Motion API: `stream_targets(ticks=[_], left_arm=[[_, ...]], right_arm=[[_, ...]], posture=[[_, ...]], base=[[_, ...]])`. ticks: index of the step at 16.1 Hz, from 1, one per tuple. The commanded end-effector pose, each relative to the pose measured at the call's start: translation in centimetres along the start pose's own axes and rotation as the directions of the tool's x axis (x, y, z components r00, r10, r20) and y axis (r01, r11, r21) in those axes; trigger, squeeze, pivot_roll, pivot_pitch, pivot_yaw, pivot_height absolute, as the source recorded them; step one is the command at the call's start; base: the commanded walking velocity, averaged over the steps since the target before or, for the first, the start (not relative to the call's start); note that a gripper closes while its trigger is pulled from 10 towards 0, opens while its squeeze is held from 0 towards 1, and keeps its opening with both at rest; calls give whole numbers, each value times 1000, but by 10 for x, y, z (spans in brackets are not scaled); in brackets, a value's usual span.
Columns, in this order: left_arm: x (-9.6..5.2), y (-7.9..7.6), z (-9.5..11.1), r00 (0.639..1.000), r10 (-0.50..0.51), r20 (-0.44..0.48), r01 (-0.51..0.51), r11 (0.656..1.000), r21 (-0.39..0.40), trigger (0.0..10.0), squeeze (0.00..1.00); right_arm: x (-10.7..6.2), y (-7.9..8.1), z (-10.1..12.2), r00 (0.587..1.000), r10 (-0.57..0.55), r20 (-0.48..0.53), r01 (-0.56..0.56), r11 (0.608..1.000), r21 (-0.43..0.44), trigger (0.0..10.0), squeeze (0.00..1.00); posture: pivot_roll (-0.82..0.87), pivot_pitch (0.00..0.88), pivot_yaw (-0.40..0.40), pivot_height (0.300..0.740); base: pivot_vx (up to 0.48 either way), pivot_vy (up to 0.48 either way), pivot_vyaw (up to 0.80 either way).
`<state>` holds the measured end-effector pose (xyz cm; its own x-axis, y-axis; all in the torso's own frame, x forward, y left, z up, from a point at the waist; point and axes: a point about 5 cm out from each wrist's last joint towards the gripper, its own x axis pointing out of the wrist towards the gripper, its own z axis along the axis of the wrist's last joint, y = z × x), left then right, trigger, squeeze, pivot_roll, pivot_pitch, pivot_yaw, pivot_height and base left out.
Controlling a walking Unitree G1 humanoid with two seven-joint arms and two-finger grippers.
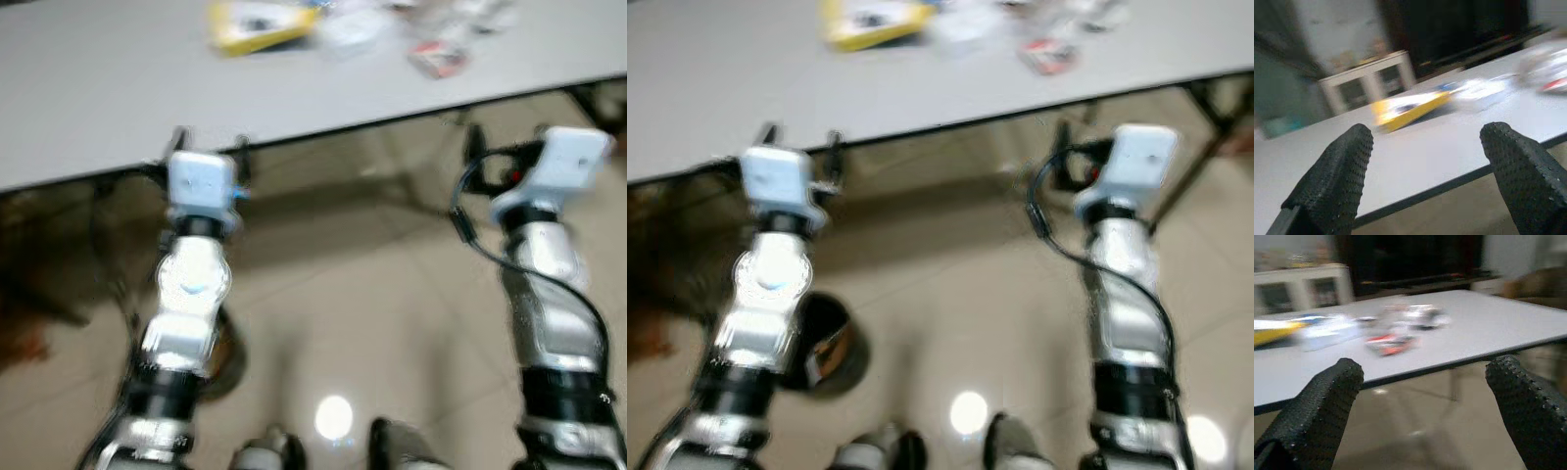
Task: Picking trash to rubbish bin
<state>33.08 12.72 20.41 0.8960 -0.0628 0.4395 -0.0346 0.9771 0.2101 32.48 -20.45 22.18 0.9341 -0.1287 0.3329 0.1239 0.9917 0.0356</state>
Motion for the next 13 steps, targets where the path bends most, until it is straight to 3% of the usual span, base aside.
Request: stream_targets(ticks=[1, 13], left_arm=[[-2, 12, -2, 1000, 25, -5, -24, 999, 21, 10000, 0], [-2, 13, -1, 1000, 19, 0, -19, 1000, 25, 10000, 0]], right_arm=[[-1, 7, 0, 1000, 15, 6, -16, 1000, 11, 10000, 0], [-1, 7, -2, 1000, 1, 7, -1, 1000, 6, 10000, 0]], posture=[[43, 251, 90, 740], [48, 250, 97, 740]], base=[[319, 0, 0], [321, 0, 0]])
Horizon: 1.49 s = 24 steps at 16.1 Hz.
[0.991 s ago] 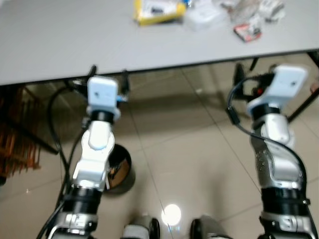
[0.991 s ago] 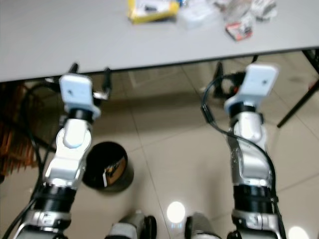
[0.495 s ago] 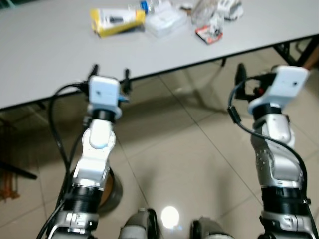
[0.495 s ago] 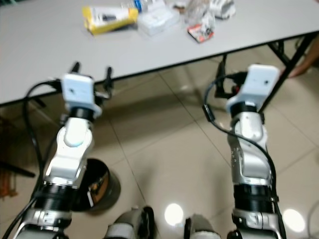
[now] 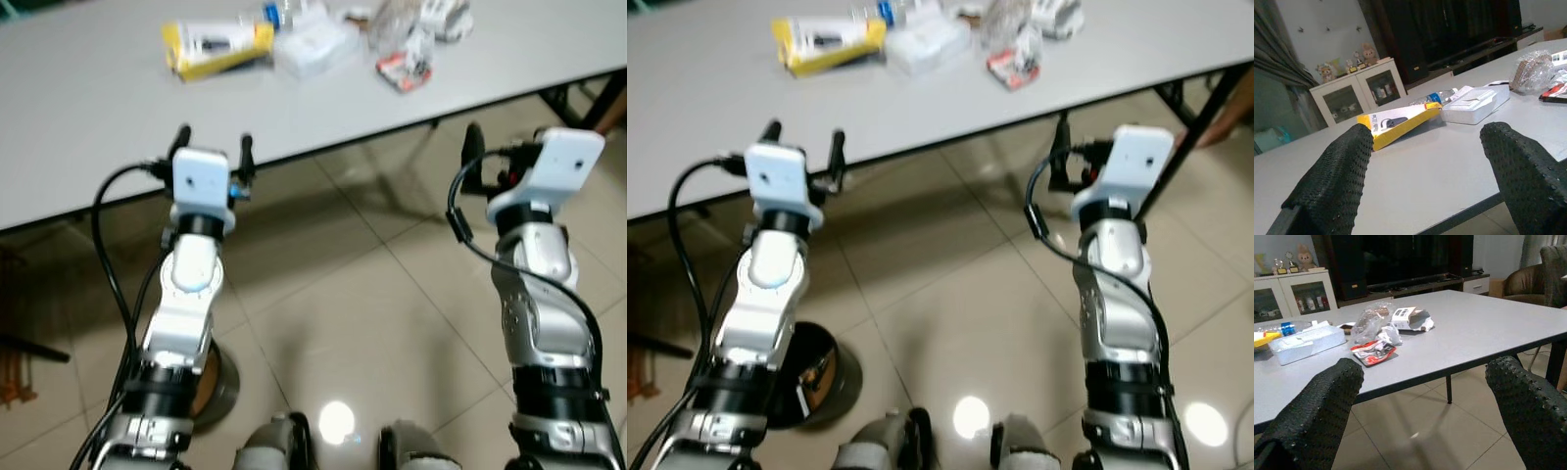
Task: Picking trash to rubbish bin
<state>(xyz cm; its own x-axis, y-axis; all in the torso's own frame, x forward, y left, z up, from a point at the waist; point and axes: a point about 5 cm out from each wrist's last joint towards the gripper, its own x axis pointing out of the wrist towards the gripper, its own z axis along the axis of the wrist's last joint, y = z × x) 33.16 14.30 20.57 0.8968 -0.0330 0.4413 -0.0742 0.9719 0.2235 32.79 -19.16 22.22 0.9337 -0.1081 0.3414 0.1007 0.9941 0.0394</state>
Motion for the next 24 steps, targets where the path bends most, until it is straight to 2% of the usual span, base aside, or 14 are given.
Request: stream_targets(ticks=[1, 10, 16, 24], left_arm=[[-2, -2, 1, 1000, -11, 5, 11, 1000, -4, 10000, 0], [-4, -3, 0, 1000, -21, 2, 21, 1000, -5, 10000, 0], [-11, -3, -11, 999, 3, -48, -4, 1000, -26, 10000, 0], [-13, -8, -10, 999, 15, -47, -16, 999, -30, 10000, 0]], right_arm=[[-2, -6, -1, 1000, -21, -1, 21, 1000, -4, 10000, 0], [-2, -4, 0, 1000, -9, 7, 10, 1000, -15, 10000, 0], [0, -5, 2, 1000, -5, 5, 5, 1000, -28, 10000, 0], [6, -2, 4, 1000, 31, -6, -31, 998, -59, 10000, 0]], posture=[[48, 247, 98, 740], [42, 218, 98, 740], [39, 244, 78, 740], [39, 264, 51, 740]], base=[[322, 0, 0], [328, 0, 0], [324, 0, 0], [329, 0, 0]])
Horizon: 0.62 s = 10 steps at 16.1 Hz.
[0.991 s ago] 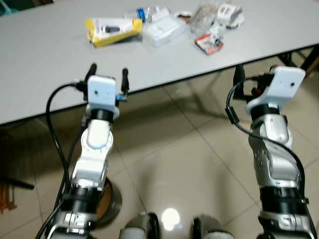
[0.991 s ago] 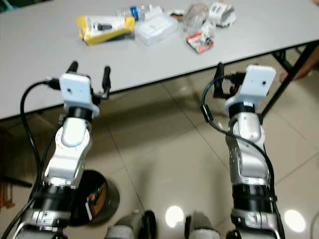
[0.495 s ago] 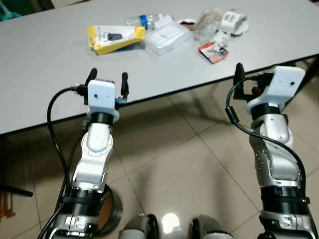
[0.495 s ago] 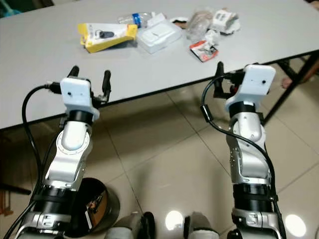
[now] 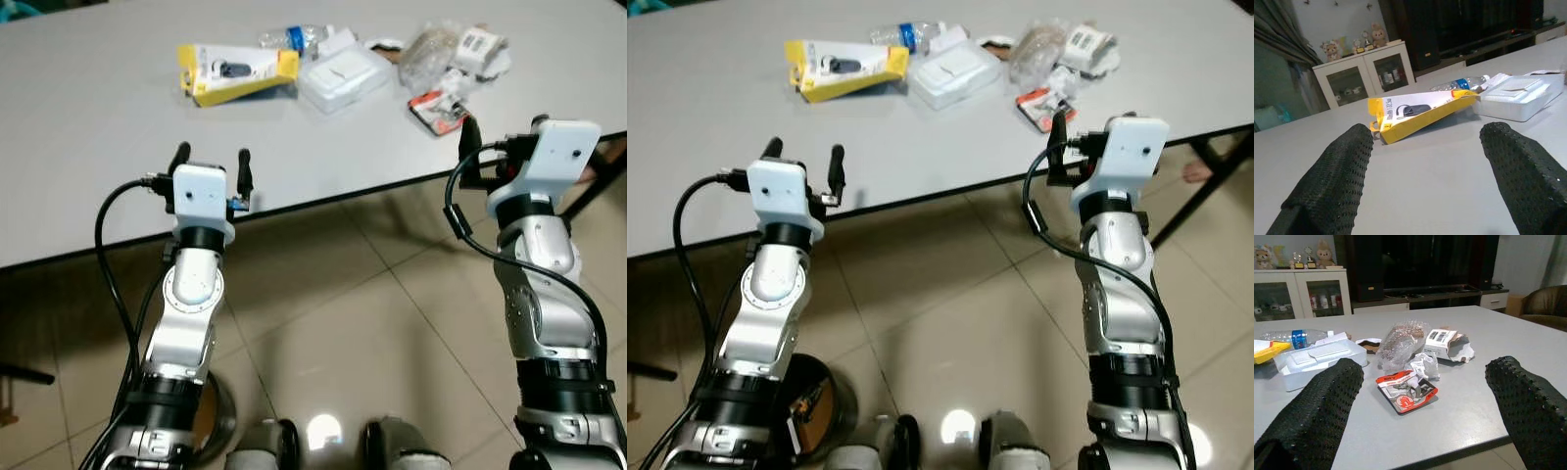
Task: Picking trash to rubbish bin
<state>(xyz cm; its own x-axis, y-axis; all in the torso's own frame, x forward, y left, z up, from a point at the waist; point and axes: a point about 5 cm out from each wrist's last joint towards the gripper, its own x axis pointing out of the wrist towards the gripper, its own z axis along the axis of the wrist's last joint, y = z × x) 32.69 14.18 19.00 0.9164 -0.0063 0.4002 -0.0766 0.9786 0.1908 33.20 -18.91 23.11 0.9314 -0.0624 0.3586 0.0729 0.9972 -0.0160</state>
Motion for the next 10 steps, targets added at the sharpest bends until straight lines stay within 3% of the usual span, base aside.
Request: stream_targets(ticks=[1, 4, 9, 10], left_arm=[[-2, -3, 1, 1000, -2, 5, 2, 1000, -1, 10000, 0], [-1, -3, 1, 1000, -10, 6, 10, 1000, 2, 10000, 0], [0, -5, 2, 1000, -28, 6, 27, 1000, 8, 10000, 0], [1, -4, 2, 1000, -29, 7, 29, 1000, 9, 10000, 0]], right_arm=[[-2, -4, -4, 1000, -12, -24, 12, 1000, -18, 10000, 0], [-5, -4, -6, 1000, -18, -21, 18, 1000, -14, 10000, 0], [-6, -7, -8, 998, -58, -34, 60, 996, 65, 10000, 0], [-6, -8, -8, 998, -61, -33, 63, 995, 71, 10000, 0]], posture=[[39, 263, 55, 740], [38, 259, 66, 740], [39, 253, 78, 740], [41, 248, 82, 740]], base=[[322, 0, 0], [326, 0, 312], [329, 0, 0], [326, 0, -625]])
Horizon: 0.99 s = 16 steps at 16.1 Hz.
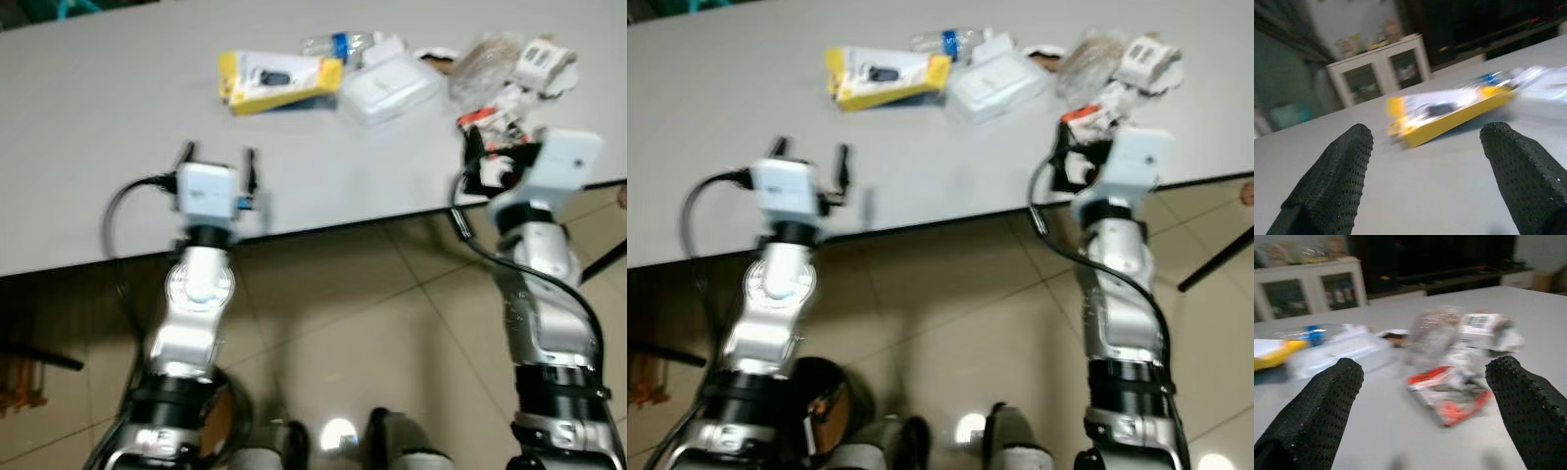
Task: Picking trash to rubbish bin
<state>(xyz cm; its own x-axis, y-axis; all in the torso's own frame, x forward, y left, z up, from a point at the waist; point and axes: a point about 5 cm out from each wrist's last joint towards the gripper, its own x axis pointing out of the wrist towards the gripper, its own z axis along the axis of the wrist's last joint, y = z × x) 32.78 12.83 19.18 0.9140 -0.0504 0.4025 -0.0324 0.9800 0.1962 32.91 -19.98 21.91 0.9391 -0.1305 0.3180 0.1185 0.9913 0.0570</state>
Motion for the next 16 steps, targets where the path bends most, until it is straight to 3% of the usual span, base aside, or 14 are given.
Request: stream_targets(ticks=[1, 4, 16], left_arm=[[-1, 9, -2, 1000, 11, -5, -11, 1000, 24, 10000, 0], [-1, 8, -2, 1000, 6, -2, -6, 1000, 24, 10000, 0], [0, 6, 0, 1000, -4, 7, 4, 1000, 23, 10000, 0]], right_arm=[[0, 3, 2, 1000, 3, 7, -4, 1000, 19, 10000, 0], [0, 4, 1, 1000, 4, 10, -4, 1000, 17, 10000, 0], [0, 6, 1, 1000, 8, 10, -8, 1000, -3, 10000, 0]], posture=[[40, 245, 84, 740], [38, 238, 87, 740], [38, 226, 89, 740]], base=[[330, 0, -800], [329, 0, -704], [328, 0, 0]])
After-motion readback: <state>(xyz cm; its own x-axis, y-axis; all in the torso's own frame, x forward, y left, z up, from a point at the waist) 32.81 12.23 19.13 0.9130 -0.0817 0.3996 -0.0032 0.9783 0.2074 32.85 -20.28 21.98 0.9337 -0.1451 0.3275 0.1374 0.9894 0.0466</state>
